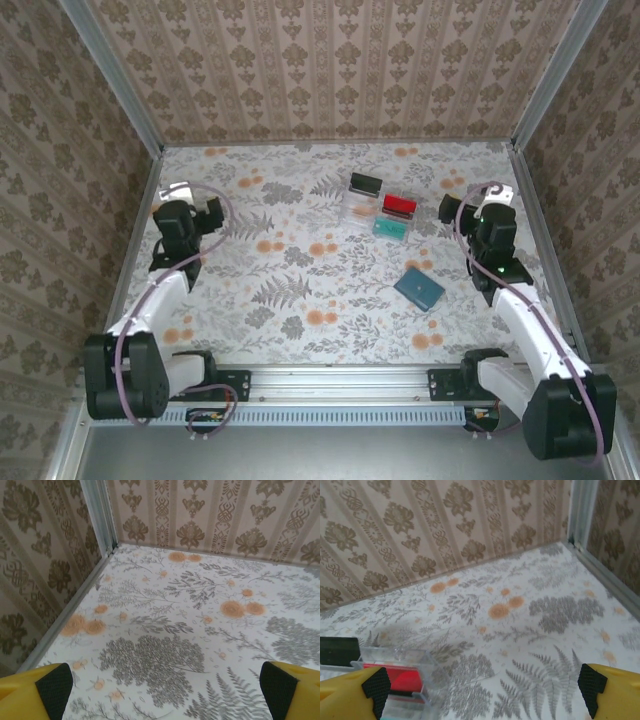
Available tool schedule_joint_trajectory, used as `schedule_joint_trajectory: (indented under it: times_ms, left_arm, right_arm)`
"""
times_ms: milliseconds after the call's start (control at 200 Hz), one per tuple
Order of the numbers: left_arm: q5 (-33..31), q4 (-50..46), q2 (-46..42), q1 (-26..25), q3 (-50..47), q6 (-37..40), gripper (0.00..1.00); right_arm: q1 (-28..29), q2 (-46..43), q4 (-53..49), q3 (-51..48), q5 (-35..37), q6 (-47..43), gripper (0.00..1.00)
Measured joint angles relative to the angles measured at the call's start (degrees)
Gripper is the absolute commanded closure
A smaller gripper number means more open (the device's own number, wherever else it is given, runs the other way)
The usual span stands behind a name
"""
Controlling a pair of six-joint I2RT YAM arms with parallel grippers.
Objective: Take the credit cards out of the card holder
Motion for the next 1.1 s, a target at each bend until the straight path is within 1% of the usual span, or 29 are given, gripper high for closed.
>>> schedule_joint_trajectory:
  times_ms: [105, 225, 345, 410, 525, 630, 1100]
  left_arm:
    - [1.0, -8.6, -2.3, -0.3, 4.2, -4.6, 0.0]
    - [2.9, -15.0, -4.4, -0.6, 5.2, -8.3, 0.0]
    - [5.0, -19.5, -5.4, -0.6, 5.2, -10.9, 0.0]
    - [6.2, -20.2, -5.9, -0.6, 5.0, -11.9, 0.0]
    - [8.6, -20.1, -6.4, -0.6, 4.8, -13.0, 0.0]
    - [10.2, -20.1, -6.4, -0.6, 4.8, -13.4, 0.0]
    - [14.9, -20.4, -5.1, -0.9, 4.8, -15.0, 0.0]
  right_arm:
    - [0.0, -0.4, -12.6, 6.1, -1.4, 5.7, 0.0]
    - [0.0, 0.3, -22.9, 8.7, -5.9, 10.5, 0.0]
    - [0.1, 4.1, -30.1, 9.0, -11.7, 12.8, 0.0]
    - [0.9, 7.3, -32.9, 9.0, -13.7, 13.3, 0.01]
    - [3.8, 12.9, -35.2, 8.9, -15.6, 14.8, 0.01]
    - [7.2, 16.8, -35.9, 8.9, -15.9, 16.5, 0.0]
    - [18.0, 23.4, -38.1, 6.4, -13.3, 21.9, 0.01]
